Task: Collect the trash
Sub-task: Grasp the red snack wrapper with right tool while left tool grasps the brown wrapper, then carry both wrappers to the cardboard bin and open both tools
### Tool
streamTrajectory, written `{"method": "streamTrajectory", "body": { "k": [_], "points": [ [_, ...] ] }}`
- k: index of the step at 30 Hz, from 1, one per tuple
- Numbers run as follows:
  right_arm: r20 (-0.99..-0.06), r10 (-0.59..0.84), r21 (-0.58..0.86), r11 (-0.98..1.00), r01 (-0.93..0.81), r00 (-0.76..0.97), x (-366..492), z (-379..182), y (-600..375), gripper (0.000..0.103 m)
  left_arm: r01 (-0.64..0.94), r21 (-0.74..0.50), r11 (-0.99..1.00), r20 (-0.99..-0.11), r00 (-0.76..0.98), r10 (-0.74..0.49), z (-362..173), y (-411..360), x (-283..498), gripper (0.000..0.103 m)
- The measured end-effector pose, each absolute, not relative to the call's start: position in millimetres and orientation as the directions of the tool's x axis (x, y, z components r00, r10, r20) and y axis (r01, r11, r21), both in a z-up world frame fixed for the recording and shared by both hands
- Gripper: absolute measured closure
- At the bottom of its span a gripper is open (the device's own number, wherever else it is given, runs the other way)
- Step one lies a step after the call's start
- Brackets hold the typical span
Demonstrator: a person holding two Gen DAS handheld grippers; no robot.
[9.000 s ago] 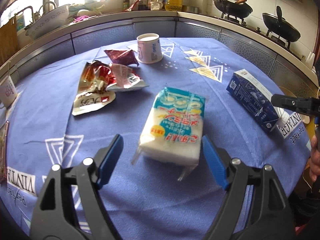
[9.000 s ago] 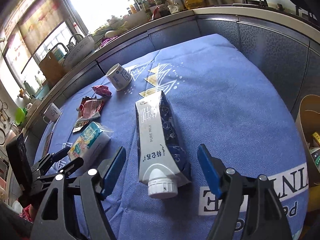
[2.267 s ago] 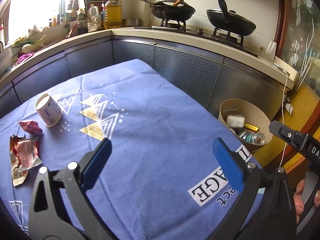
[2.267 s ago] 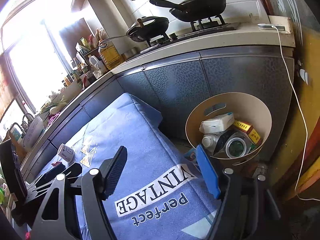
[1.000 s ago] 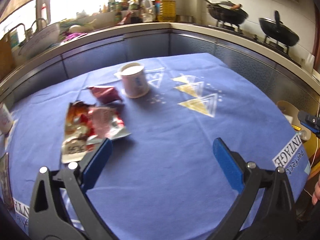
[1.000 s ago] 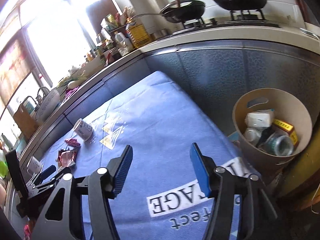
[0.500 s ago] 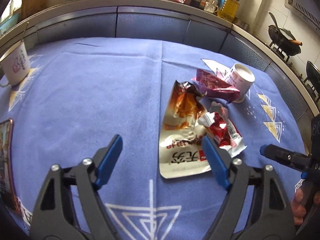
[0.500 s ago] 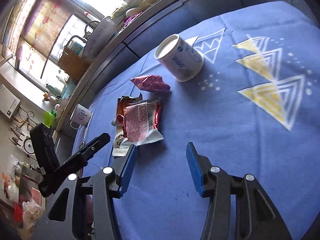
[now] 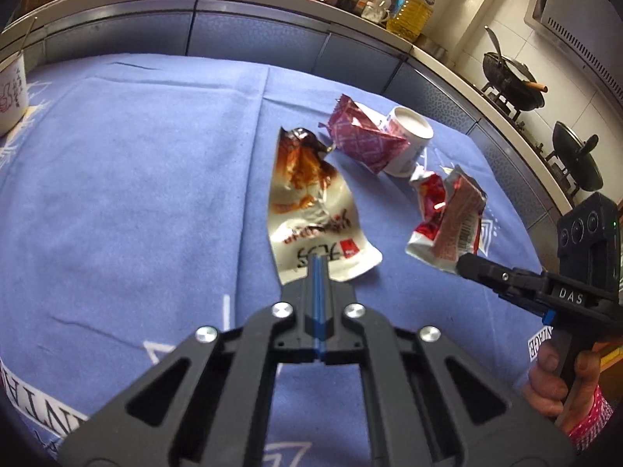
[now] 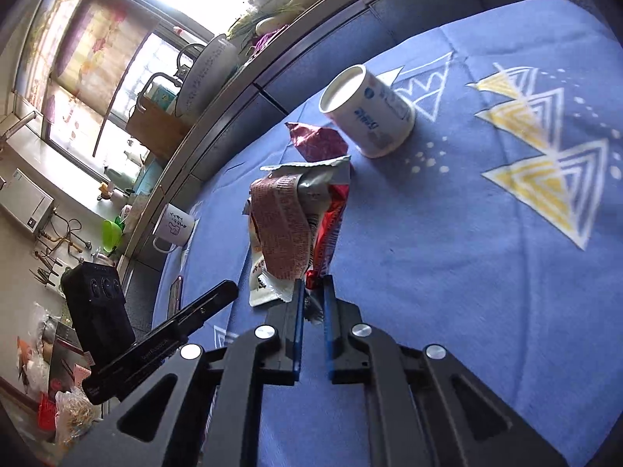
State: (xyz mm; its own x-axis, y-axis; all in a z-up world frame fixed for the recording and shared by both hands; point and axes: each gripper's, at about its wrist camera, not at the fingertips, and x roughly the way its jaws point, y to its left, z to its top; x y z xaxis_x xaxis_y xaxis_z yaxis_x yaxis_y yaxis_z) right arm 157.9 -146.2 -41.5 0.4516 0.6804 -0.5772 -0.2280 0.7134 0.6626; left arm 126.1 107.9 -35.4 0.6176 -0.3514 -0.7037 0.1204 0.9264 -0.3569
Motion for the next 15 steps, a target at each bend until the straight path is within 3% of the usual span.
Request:
{"method": "streamTrajectory", "body": {
  "k": [2, 4, 5, 6, 11, 13, 14, 15],
  "points": [
    [-0.587, 0.658, 0.65, 0.73, -0.21, 0.471, 143.9, -44.7, -164.5, 0.095, 0.118, -0.312, 0.943, -0.713, 0.627, -0.314, -31.5, 104.8, 126.4, 0.103],
    [-0.594, 0.643, 0.651, 0.737, -0.18, 0.483, 133.7, -50.2, -180.5, 0.095, 0.105, -0.304, 0.947, -0.734, 0.608, -0.303, -31.0, 108.2, 140.4, 0.082],
    [-0.594, 0.641, 0.659, 0.735, -0.163, 0.487, 129.6, -53.3, -187.1, 0.095, 0.097, -0.316, 0.944, -0.742, 0.594, -0.31, -32.0, 111.4, 151.2, 0.038],
    [-0.592, 0.639, 0.666, 0.731, -0.148, 0.49, 126.5, -56.0, -191.4, 0.095, 0.097, -0.332, 0.938, -0.735, 0.597, -0.322, -32.7, 116.3, 161.8, 0.006],
    [-0.589, 0.626, 0.68, 0.726, -0.104, 0.512, 111.6, -62.1, -203.6, 0.095, 0.115, -0.36, 0.926, -0.731, 0.582, -0.357, -40.2, 124.0, 216.9, 0.01],
    [-0.592, 0.621, 0.682, 0.725, -0.091, 0.514, 110.7, -63.5, -204.1, 0.095, 0.126, -0.324, 0.938, -0.744, 0.578, -0.335, -43.0, 116.6, 229.4, 0.025],
    [-0.592, 0.62, 0.685, 0.723, -0.084, 0.515, 110.7, -64.9, -205.1, 0.095, 0.14, -0.306, 0.942, -0.754, 0.568, -0.33, -45.5, 110.7, 233.5, 0.042],
    [-0.59, 0.621, 0.689, 0.72, -0.078, 0.516, 110.9, -66.2, -206.4, 0.095, 0.154, -0.291, 0.944, -0.764, 0.556, -0.326, -48.2, 105.0, 235.6, 0.067]
  ]
}}
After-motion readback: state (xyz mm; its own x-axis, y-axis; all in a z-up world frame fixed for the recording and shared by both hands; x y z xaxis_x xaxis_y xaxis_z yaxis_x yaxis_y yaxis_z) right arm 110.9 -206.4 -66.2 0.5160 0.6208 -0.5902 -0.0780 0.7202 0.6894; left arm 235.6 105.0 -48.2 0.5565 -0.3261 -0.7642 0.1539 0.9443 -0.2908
